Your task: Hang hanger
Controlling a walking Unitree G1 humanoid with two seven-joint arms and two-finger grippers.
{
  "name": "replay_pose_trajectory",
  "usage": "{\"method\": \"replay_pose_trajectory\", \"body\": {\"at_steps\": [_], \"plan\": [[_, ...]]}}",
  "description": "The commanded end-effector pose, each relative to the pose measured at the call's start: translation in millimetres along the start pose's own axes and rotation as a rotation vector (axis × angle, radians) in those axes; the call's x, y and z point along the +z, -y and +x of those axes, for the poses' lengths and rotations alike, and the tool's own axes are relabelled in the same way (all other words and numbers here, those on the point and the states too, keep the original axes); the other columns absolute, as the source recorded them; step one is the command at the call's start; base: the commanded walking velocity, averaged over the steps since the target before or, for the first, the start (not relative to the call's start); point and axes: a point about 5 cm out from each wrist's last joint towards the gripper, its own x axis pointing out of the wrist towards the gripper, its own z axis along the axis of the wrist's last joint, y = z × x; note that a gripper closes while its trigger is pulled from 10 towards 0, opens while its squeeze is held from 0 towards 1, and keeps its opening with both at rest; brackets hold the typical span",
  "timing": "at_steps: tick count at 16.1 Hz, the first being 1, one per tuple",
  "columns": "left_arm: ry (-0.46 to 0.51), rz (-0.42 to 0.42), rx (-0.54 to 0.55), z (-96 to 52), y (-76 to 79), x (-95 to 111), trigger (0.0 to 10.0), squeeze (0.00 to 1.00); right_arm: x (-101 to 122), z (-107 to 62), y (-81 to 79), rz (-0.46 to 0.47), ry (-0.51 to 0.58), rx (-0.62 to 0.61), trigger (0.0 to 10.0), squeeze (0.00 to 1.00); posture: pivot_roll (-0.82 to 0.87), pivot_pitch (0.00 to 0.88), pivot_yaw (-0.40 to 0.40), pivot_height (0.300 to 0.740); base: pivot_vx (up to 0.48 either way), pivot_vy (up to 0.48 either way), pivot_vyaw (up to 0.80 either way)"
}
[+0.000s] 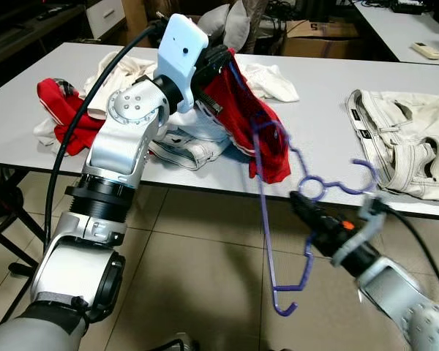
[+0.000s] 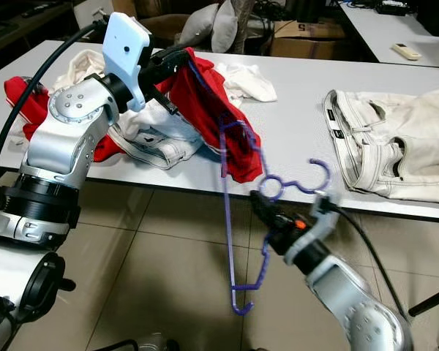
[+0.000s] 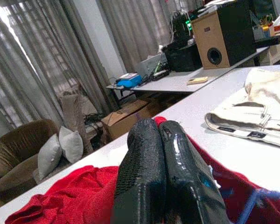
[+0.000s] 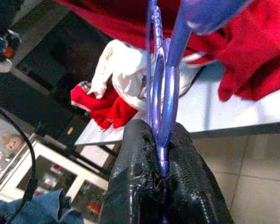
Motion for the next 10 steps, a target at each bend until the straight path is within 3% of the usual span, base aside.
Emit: {"method": "replay_pose_trajectory", "body": {"at_steps": [1, 10], "plan": [[0.026, 0.007, -0.003, -1.2, -0.1, 7, 0.0, 0.00, -2, 4.2, 0.5, 0.015, -0.019, 0.006, 10.0, 0.00, 0.01, 0.000, 0.056, 0.740, 0.000, 0.000, 0.00], [0.056, -0.023, -0.069, -16.1, 10.4, 14, 0.0, 0.00, -11, 25.1, 24.9, 0.156, -0.012, -0.105, 10.0, 0.00, 0.02, 0.000, 0.058, 0.740, 0.000, 0.000, 0.00]]}}
